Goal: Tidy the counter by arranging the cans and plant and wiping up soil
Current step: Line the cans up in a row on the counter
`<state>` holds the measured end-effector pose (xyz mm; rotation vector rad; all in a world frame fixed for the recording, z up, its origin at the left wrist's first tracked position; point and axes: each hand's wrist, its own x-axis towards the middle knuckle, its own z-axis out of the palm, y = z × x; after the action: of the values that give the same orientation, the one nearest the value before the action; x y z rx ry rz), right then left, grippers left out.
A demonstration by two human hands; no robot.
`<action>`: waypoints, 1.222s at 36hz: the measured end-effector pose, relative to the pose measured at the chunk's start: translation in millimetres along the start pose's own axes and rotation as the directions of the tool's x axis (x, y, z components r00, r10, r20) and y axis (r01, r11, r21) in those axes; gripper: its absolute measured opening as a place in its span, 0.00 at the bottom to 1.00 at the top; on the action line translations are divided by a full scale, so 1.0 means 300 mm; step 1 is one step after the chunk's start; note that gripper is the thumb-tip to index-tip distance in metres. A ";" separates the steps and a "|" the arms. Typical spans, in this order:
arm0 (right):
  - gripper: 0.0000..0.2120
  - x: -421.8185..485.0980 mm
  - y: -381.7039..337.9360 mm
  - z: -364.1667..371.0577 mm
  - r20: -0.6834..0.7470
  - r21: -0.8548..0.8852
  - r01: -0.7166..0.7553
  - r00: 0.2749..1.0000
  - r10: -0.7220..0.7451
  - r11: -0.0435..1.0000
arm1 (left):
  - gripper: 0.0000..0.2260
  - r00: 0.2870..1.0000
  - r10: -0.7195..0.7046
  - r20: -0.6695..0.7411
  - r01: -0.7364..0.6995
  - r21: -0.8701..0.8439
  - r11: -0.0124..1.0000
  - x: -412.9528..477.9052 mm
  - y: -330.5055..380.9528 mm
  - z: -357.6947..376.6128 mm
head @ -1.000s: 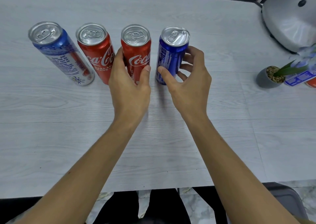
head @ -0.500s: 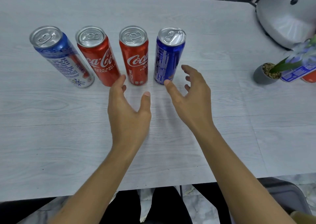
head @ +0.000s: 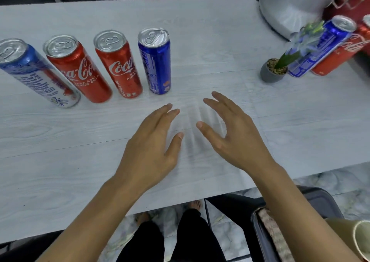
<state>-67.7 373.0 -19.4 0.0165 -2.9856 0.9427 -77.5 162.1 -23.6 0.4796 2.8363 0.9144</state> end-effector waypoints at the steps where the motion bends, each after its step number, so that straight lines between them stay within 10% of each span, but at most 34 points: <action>1: 0.28 -0.019 0.017 -0.014 -0.004 -0.007 -0.005 1.000 0.005 1.000 | 0.26 1.000 0.021 0.014 -0.021 0.007 1.000 0.007 0.016 0.011; 28: 0.25 -0.277 0.499 -0.327 -0.245 0.100 -0.304 0.915 0.320 0.947 | 0.23 0.918 0.336 0.208 -0.331 -0.060 0.942 0.274 0.527 0.377; 44: 0.30 0.029 0.751 -0.564 -0.535 0.400 -0.255 0.716 0.450 0.880 | 0.32 0.909 0.292 -0.298 -0.367 -0.241 0.898 0.616 0.901 0.564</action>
<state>-78.1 654.6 -10.1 -0.7487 -2.2413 1.1440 -145.6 523.9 -5.8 0.8842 2.8071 1.5367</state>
